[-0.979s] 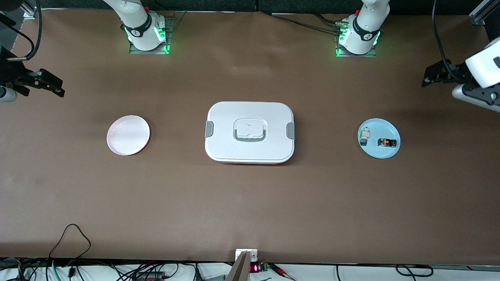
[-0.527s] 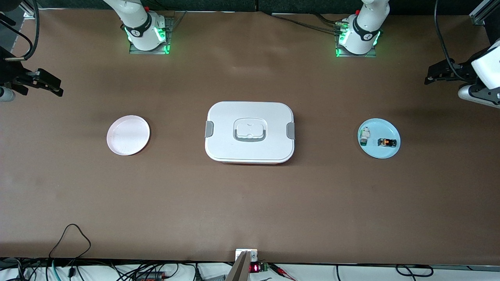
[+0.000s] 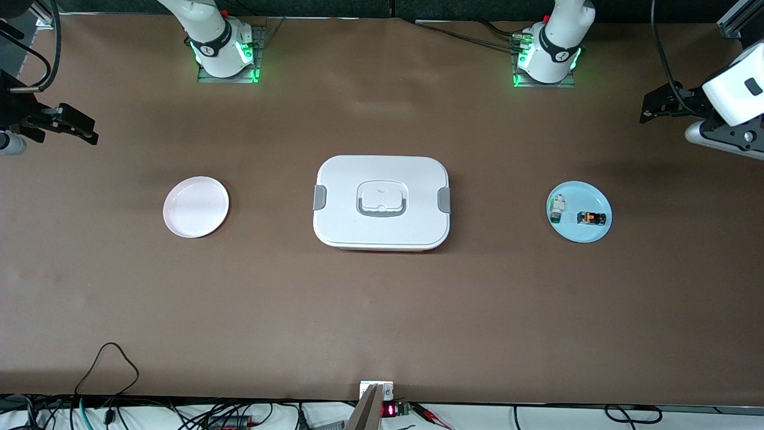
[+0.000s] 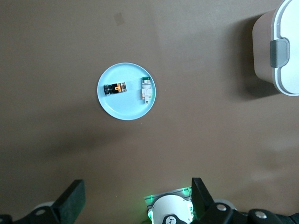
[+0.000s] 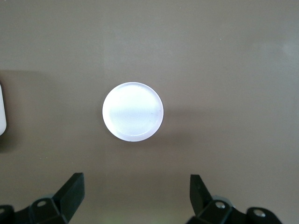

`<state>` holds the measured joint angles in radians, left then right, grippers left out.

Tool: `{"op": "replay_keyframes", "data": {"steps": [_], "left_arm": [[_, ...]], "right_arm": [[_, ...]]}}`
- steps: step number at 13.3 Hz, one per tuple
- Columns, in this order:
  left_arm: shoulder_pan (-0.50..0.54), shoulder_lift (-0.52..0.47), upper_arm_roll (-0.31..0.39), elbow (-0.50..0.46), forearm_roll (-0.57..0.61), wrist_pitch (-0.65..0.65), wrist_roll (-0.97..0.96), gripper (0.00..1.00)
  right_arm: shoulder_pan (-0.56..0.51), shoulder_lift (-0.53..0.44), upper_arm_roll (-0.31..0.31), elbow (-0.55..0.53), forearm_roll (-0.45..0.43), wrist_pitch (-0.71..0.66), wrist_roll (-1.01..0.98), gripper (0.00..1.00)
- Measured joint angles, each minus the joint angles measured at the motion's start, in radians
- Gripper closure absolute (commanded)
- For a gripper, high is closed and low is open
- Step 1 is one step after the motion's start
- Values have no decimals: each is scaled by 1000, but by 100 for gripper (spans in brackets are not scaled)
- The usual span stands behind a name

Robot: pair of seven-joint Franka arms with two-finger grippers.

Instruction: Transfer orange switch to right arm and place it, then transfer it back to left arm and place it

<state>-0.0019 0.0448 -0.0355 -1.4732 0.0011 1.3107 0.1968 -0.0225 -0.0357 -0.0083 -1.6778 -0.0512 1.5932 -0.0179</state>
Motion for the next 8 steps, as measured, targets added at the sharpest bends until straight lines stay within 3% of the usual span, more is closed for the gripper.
{"op": "replay_keyframes", "data": {"steps": [4,8], "left_arm": [[-46,-51,-1,-19,0,-35,-23,0],[-61,-134,-11,-109,0,-12,-34,0]], "right_arm": [[0,1,0,-9,0,1,0,0],[0,0,0,-27,0,10,0,0]]}}
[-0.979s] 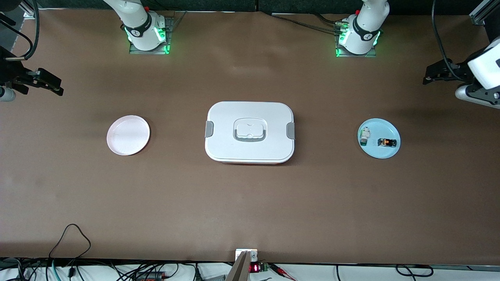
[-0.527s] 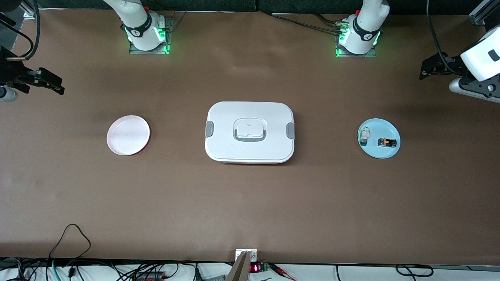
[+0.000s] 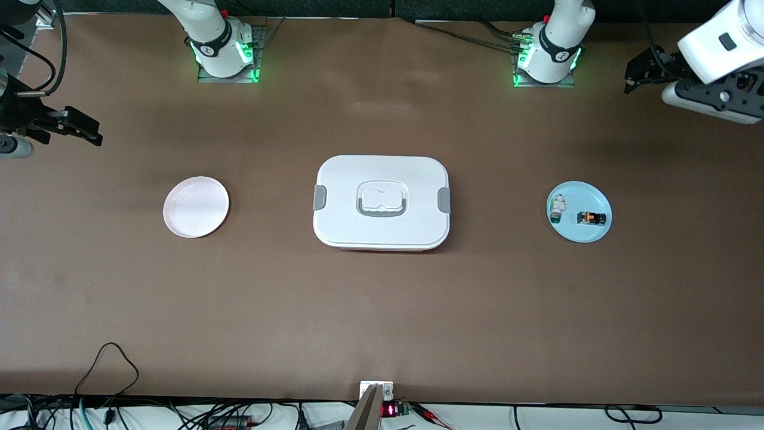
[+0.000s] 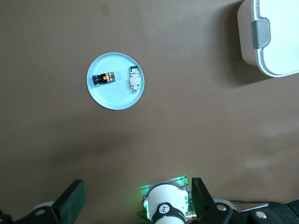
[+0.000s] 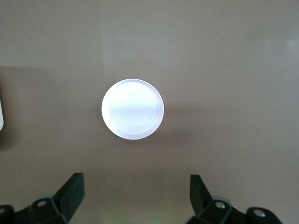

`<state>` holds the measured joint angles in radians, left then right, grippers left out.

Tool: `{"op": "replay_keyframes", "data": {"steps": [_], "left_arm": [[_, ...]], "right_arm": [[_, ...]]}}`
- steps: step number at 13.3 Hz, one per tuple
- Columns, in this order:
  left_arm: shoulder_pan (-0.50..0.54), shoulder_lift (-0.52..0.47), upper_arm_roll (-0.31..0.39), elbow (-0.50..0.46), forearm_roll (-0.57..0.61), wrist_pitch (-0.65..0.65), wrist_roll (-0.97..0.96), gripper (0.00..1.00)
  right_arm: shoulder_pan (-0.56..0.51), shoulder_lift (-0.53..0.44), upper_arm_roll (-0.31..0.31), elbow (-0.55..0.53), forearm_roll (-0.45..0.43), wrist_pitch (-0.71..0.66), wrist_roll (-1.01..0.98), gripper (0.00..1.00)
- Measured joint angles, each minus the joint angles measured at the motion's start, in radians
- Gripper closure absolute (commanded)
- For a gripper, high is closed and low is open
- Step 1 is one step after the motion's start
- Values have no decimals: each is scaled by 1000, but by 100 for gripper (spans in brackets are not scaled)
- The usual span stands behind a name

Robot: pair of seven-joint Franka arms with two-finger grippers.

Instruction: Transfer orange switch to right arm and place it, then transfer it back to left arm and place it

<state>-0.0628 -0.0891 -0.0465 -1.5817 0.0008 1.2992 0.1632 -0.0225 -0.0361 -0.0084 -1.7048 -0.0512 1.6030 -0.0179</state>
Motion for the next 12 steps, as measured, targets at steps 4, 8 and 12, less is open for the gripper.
{"op": "replay_keyframes", "data": {"steps": [4,8,12], "left_arm": [[51,-3,3,-22,-7,48,4,0],[76,-4,3,-21,-56,76,5,0],[80,-6,-17,-21,-55,77,5,0]], "right_arm": [[0,-3,-1,-1,0,0,0,0],[-1,-10,-2,0,0,-3,0,0],[-1,-10,-2,0,0,-13,0,0]]}}
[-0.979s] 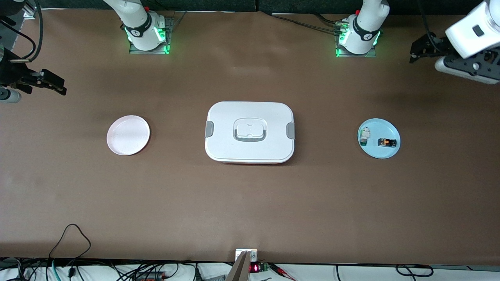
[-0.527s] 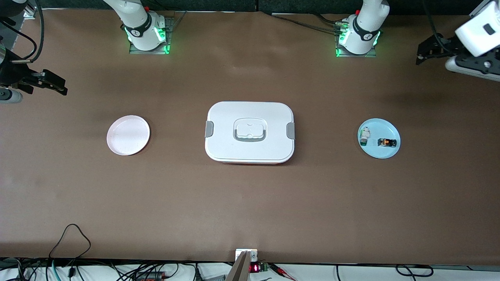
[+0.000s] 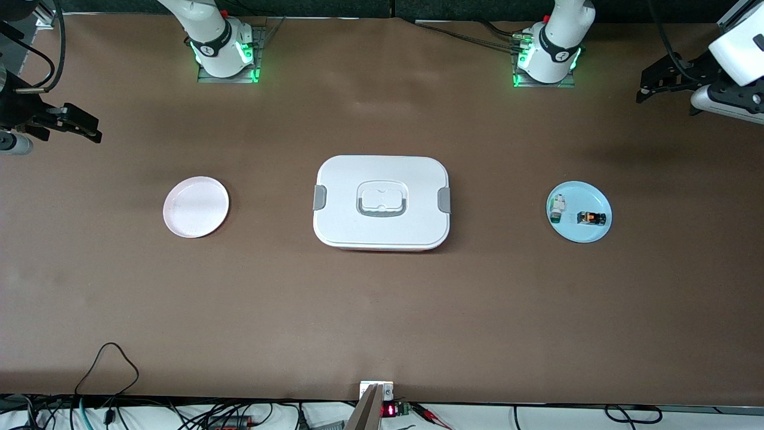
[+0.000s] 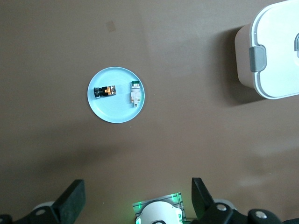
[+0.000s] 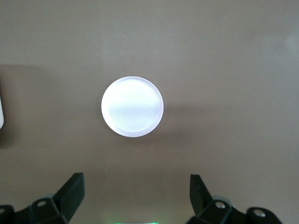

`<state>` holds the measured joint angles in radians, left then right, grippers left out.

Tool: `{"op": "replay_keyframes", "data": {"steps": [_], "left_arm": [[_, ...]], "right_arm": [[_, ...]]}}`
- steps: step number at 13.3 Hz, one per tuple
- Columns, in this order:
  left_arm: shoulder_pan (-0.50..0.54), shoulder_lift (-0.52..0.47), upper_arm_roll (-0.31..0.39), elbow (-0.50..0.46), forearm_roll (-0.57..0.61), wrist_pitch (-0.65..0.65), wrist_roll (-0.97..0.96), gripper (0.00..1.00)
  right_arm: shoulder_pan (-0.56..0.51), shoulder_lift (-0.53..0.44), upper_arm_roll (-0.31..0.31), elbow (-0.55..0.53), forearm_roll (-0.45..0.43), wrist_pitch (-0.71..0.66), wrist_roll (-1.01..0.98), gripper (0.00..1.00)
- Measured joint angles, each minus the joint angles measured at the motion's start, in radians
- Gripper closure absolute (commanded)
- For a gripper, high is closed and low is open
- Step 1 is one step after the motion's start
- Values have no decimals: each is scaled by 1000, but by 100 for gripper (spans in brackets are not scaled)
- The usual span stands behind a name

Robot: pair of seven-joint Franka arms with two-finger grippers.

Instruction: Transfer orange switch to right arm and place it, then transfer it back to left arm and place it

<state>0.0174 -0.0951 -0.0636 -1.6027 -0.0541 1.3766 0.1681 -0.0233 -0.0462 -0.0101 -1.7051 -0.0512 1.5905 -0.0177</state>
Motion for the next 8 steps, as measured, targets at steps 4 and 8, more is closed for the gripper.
{"op": "replay_keyframes", "data": {"steps": [4,8], "left_arm": [[23,1,-15,1,3,1,0,0],[63,67,-15,65,9,6,28,0]], "right_arm": [[-1,0,-2,3,0,0,0,0],[-1,0,-3,5,0,0,0,0]]}}
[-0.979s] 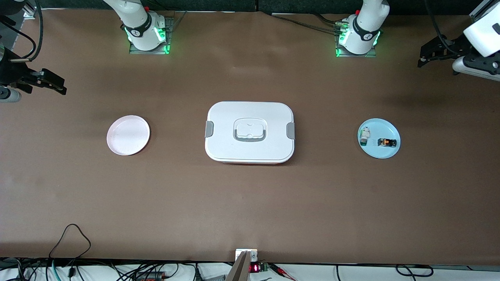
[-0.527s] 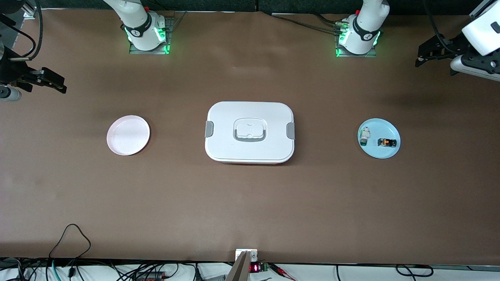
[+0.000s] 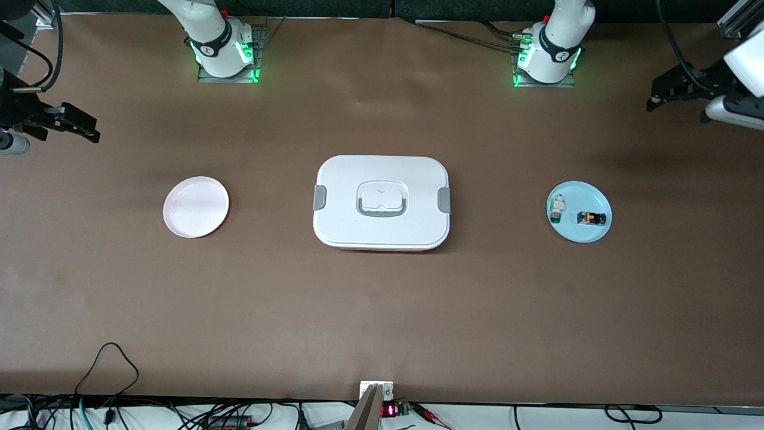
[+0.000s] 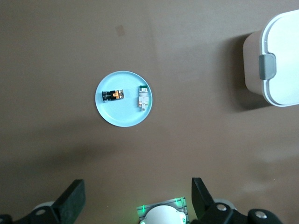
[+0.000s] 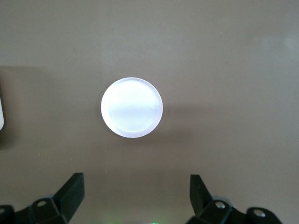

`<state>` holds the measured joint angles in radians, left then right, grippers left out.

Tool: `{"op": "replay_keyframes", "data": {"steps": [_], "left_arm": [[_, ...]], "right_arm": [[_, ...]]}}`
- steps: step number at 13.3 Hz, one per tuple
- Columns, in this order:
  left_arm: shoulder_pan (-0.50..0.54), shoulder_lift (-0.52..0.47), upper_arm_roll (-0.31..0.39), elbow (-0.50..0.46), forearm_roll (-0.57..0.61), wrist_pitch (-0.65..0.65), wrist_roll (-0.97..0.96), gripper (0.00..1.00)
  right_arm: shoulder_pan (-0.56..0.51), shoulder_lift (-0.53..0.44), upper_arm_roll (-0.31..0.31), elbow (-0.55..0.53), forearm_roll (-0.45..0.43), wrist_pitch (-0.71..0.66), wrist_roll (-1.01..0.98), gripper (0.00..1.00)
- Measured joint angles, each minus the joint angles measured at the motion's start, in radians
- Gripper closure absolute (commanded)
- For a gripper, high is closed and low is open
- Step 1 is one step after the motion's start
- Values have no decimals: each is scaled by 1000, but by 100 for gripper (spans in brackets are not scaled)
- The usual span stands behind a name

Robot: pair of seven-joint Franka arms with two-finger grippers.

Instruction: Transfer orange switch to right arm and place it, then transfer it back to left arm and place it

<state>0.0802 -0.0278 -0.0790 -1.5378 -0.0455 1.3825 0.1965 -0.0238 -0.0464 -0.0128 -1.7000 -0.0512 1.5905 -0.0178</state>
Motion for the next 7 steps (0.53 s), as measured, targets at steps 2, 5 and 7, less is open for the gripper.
{"op": "replay_keyframes", "data": {"steps": [2,5,7], "left_arm": [[0,25,-14,26,3,-7,8,0],[-5,24,-32,31,6,-18,8,0],[-16,18,-38,32,13,-23,9,0]], "right_arm": [[0,0,0,0,0,0,0,0],[0,0,0,0,0,0,0,0],[-1,0,-1,2,0,0,0,0]]}}
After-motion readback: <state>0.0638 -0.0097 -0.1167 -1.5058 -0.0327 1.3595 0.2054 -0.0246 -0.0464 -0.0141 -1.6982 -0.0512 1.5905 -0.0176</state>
